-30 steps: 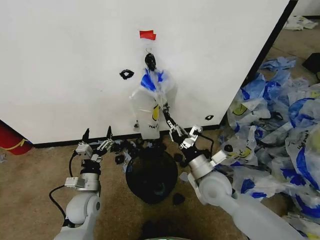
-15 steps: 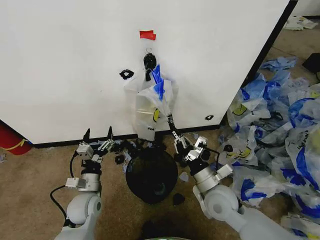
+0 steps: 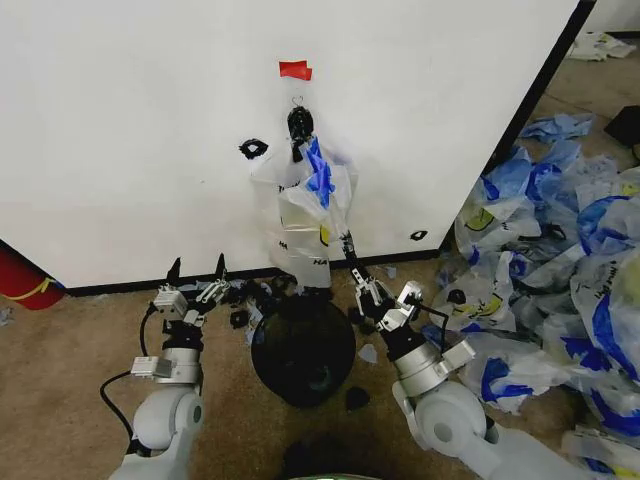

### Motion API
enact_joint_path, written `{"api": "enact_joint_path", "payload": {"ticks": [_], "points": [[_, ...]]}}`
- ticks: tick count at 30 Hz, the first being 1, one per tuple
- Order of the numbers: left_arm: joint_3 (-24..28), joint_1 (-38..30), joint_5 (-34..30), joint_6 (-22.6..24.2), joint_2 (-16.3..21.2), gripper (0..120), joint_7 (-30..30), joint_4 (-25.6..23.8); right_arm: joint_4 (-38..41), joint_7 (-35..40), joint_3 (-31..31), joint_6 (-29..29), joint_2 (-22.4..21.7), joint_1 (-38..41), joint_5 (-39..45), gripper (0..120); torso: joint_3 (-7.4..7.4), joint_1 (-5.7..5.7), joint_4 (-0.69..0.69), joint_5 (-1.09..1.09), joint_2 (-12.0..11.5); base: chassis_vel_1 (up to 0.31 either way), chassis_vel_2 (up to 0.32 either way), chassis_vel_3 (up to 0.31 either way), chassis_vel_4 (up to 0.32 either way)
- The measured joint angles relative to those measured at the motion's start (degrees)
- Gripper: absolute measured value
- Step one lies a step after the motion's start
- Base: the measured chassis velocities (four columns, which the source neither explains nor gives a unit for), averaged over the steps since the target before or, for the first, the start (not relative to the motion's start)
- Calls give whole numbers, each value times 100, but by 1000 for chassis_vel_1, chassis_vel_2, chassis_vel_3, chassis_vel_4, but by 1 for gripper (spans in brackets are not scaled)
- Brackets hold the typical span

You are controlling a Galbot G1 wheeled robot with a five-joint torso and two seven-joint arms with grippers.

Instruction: Pick up the garbage bag from the wall and place it over the trash bin.

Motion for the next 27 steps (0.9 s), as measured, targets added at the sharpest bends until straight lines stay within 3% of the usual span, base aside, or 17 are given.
{"api": "enact_joint_path", "payload": {"ticks": [27], "points": [[-6,82,-3,-90,27,100,10,-51,185,-50,258,413,52,-1238,-677,0,0,0,0,0,0,0,0,0,0]]}}
